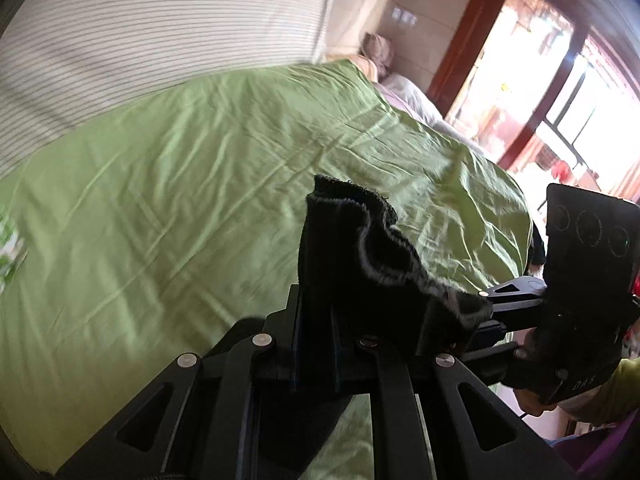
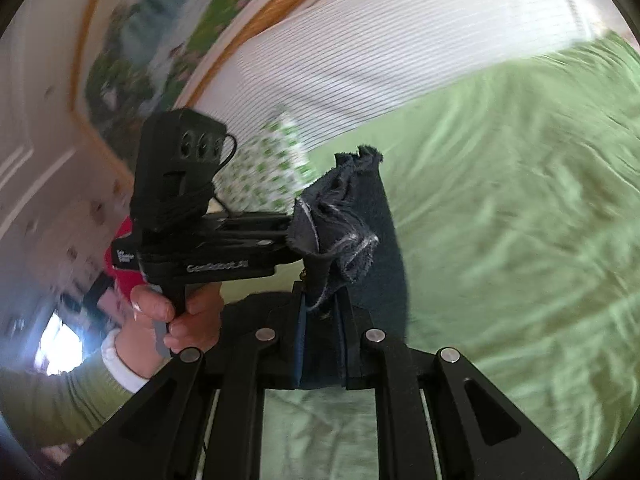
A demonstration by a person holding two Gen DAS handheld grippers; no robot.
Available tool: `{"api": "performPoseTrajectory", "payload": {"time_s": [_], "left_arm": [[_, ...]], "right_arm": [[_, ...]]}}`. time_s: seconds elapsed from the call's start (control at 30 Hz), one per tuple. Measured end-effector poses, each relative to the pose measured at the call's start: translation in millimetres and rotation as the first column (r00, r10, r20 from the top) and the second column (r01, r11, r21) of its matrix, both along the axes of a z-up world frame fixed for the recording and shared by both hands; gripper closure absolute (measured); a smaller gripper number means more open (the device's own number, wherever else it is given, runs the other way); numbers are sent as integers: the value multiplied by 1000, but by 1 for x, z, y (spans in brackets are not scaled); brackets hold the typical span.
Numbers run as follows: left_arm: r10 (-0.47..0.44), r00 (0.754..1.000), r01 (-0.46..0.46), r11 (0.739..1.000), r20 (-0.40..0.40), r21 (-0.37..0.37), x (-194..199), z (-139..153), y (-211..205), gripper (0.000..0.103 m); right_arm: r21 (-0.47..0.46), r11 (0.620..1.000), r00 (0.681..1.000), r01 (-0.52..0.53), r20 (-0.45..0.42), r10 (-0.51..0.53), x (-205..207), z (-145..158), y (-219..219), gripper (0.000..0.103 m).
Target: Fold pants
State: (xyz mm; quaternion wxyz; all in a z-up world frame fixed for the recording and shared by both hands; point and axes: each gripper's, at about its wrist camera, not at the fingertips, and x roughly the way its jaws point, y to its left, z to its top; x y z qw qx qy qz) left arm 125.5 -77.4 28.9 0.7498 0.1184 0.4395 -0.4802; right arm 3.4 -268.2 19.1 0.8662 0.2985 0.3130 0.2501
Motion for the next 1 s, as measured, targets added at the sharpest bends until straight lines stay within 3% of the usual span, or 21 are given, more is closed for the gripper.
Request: {"api": "performPoseTrajectory", "payload": {"time_s": [0.27, 0.67, 0.73, 0.87, 1.0], "left_arm": [[112, 993, -113, 993, -46, -27, 1, -17, 72, 92], [271, 956, -264, 962, -116, 69, -6, -91, 141, 96], [292, 948, -285, 956, -129, 73, -8, -98, 153, 95], [349, 925, -344, 937, -150, 59, -15, -102, 183, 95], [408, 899, -408, 912, -156, 32, -24, -95, 208, 95]], "right_arm": [[4, 987, 987, -158, -2, 158, 18, -3, 58, 89], [21, 958, 946, -287, -149, 287, 45, -59, 115, 86], [9, 953, 936, -303, -184, 299, 49, -67, 123, 82], [2, 947, 924, -322, -219, 315, 50, -77, 136, 57], [-15, 943, 922, -333, -214, 322, 49, -72, 146, 52]]}}
